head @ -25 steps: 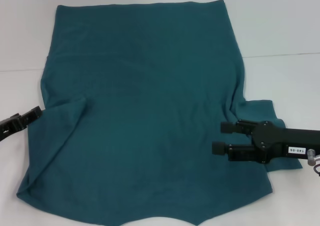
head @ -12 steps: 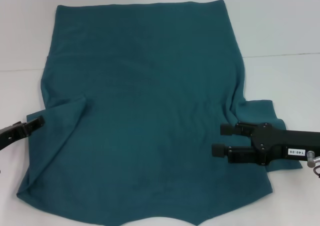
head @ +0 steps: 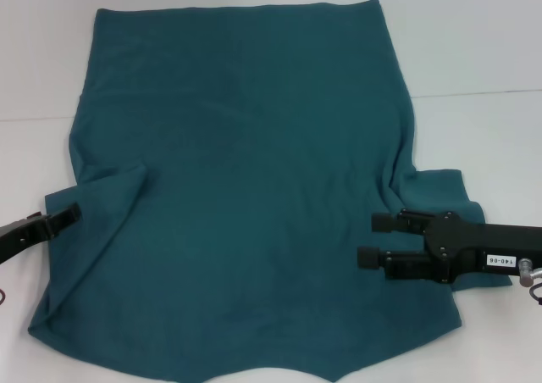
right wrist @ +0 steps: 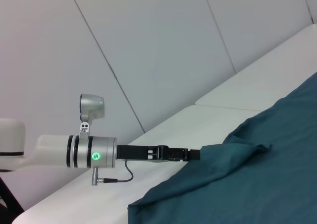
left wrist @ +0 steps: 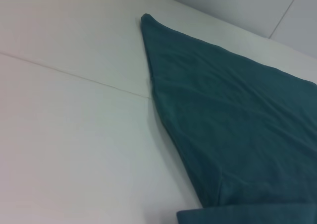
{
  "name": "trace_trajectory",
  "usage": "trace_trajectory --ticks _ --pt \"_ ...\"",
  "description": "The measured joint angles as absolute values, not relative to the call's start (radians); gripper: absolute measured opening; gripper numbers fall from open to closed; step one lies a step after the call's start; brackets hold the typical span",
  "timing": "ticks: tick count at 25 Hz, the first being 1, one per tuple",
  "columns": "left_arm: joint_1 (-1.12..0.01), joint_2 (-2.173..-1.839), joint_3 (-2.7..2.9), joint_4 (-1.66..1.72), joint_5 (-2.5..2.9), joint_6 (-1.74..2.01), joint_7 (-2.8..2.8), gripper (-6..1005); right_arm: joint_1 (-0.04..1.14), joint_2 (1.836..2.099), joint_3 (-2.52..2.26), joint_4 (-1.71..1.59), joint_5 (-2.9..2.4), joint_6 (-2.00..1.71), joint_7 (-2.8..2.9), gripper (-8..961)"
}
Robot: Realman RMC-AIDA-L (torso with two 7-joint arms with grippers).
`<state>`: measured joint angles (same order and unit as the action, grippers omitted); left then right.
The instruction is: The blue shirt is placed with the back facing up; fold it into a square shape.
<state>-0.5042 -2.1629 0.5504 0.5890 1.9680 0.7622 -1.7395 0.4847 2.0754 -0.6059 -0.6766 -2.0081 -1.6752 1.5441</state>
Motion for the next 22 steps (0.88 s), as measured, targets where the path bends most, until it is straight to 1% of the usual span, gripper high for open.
trace_trajectory --ticks 22 --pt "-0.509 -2.163 0.578 0.599 2.003 0.782 -1.748 689 0.483 2.075 -0.606 -0.676 -2.008 -1.677 1.544 916"
